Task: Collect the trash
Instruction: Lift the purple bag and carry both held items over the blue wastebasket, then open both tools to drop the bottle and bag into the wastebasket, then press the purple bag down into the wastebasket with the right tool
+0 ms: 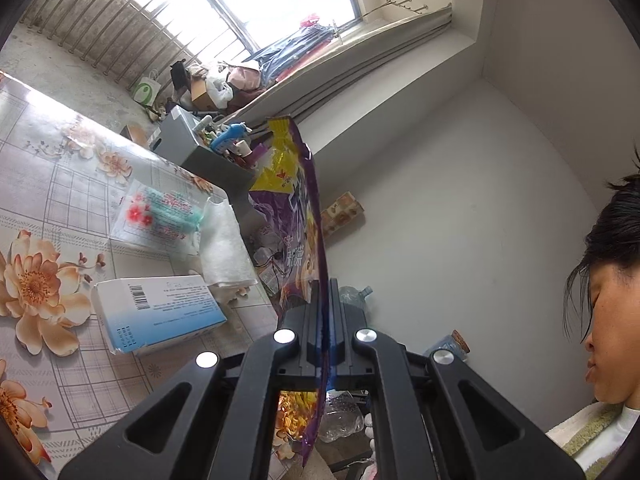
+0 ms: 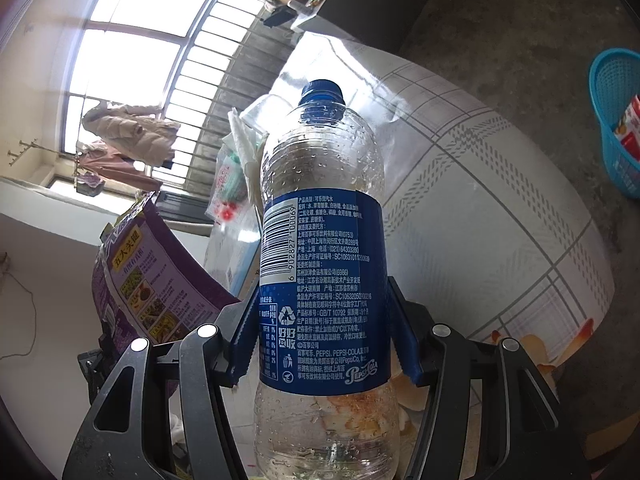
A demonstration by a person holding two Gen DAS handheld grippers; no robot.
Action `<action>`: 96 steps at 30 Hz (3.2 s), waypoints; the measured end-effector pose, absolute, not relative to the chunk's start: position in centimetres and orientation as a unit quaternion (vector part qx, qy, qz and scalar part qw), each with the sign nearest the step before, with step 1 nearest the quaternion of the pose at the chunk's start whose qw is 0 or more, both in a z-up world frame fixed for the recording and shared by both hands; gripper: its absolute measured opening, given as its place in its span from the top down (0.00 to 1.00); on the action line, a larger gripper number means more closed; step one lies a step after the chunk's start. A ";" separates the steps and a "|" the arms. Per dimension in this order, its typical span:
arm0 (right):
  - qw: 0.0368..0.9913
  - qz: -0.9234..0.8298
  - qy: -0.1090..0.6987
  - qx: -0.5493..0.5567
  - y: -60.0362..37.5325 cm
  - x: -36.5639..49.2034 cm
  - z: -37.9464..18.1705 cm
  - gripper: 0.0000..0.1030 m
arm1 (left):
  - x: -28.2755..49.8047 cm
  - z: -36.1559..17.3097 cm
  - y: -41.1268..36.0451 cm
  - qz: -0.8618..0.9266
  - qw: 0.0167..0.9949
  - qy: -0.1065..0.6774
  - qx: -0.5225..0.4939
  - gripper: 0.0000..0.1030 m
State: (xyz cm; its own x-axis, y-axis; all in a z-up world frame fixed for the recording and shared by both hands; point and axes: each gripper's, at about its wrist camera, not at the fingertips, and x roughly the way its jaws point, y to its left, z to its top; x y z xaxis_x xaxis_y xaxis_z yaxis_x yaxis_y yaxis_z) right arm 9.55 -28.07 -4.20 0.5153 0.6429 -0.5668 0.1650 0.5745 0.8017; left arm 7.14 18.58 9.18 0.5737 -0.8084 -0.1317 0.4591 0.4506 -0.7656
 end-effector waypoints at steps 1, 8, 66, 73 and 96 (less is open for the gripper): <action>0.756 0.160 0.463 0.435 -28.2 9.4 -4.1 0.47 | 7.0 9.5 18.5 -0.394 0.814 0.247 -0.349 0.98; 0.758 0.166 0.440 0.451 -29.3 8.3 -3.7 0.47 | 7.2 11.4 15.8 -0.427 0.812 0.237 -0.319 0.98; 0.739 -0.154 0.459 0.469 -62.3 7.1 -22.3 0.34 | 26.0 -8.2 -46.5 -0.446 0.692 0.546 0.157 0.52; 0.799 -0.156 0.391 0.429 -61.0 7.2 -15.6 0.42 | 25.1 0.0 -39.2 -0.465 0.726 0.487 0.138 0.46; 0.717 -0.244 0.608 0.238 -62.3 15.6 -25.5 0.47 | 23.4 7.1 -10.5 -0.355 0.833 0.421 0.062 0.40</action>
State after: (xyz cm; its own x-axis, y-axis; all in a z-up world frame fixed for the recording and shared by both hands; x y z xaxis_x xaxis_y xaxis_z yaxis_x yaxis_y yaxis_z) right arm 15.57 -62.30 -25.54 0.1421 -0.0612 -0.9880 0.6388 0.7681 0.0443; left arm 23.40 -10.53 7.07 0.3943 -0.5384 -0.7447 0.6431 0.7406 -0.1949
